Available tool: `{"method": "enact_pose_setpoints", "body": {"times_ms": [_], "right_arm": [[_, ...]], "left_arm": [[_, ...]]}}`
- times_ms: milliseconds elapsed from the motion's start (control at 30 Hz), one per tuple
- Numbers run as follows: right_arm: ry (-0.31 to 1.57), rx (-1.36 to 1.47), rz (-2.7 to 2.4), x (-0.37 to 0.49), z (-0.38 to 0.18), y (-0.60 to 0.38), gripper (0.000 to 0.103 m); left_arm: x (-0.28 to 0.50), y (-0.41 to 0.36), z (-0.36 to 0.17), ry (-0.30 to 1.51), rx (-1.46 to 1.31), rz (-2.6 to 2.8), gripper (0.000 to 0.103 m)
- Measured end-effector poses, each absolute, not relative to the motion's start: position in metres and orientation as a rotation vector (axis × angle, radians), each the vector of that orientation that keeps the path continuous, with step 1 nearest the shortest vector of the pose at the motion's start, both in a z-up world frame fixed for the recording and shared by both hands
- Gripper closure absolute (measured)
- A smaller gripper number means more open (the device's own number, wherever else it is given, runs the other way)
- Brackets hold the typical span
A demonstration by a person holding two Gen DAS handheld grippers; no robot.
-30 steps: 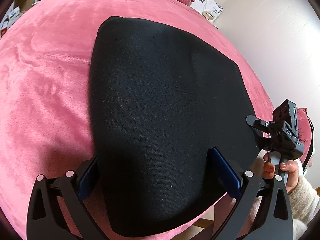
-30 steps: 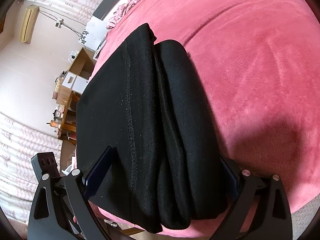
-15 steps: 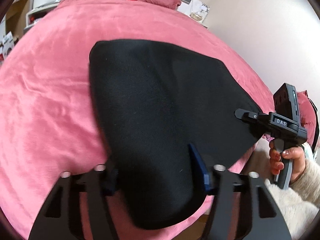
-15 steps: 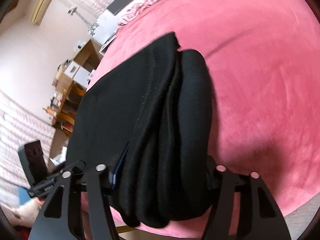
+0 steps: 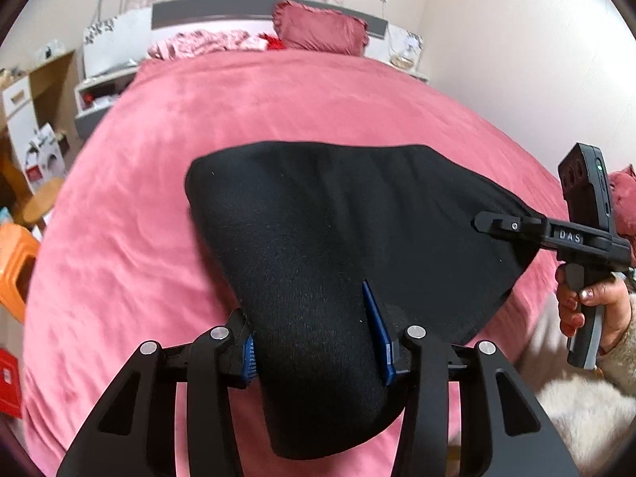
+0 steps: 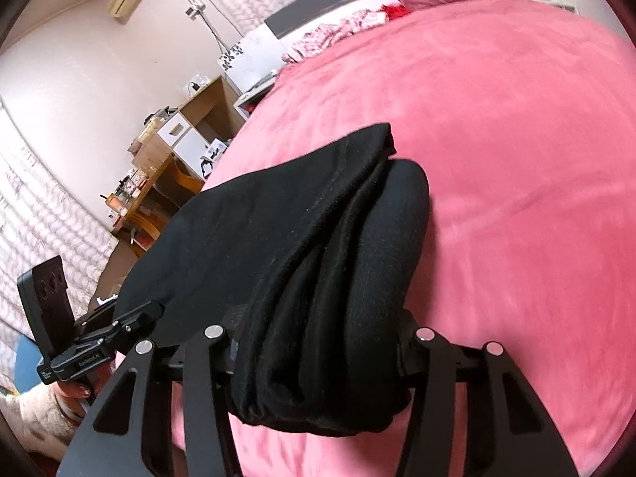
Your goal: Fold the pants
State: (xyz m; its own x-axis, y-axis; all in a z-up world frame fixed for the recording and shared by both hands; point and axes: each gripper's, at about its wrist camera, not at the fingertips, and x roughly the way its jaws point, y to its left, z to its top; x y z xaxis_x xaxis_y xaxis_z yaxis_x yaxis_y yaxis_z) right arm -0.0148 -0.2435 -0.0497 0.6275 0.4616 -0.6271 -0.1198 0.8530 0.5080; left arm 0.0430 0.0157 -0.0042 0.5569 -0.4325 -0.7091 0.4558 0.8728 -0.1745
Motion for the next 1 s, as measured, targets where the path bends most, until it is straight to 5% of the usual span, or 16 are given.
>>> {"method": "enact_pose_setpoints", "body": {"times_ms": [433,633,700,767,833,1000], "right_arm": [[0.724,0.345,0.344,0.091,-0.028,-0.215,0.054],[0.771,0.277,0.273,0.134,-0.065,-0.207,0.048],[0.815,0.276,0.225,0.142,-0.085,-0.211,0.033],[0.815,0.303,0.163,0.141,-0.099,-0.222,0.016],[0.82,0.376,0.169,0.14,-0.107,-0.231,0.016],[0.778,0.345,0.121,0.125,-0.104,-0.228,0.016]], "left_arm": [[0.133,0.02,0.016,0.681,0.072,-0.416,0.06],[0.168,0.015,-0.023,0.71,0.114,-0.384,0.06],[0.174,0.012,-0.043,0.738,0.132,-0.365,0.052],[0.172,0.011,-0.049,0.683,0.165,-0.34,0.031],[0.169,0.011,-0.053,0.658,0.191,-0.302,0.021],[0.161,0.025,-0.057,0.698,0.032,-0.274,0.016]]}}
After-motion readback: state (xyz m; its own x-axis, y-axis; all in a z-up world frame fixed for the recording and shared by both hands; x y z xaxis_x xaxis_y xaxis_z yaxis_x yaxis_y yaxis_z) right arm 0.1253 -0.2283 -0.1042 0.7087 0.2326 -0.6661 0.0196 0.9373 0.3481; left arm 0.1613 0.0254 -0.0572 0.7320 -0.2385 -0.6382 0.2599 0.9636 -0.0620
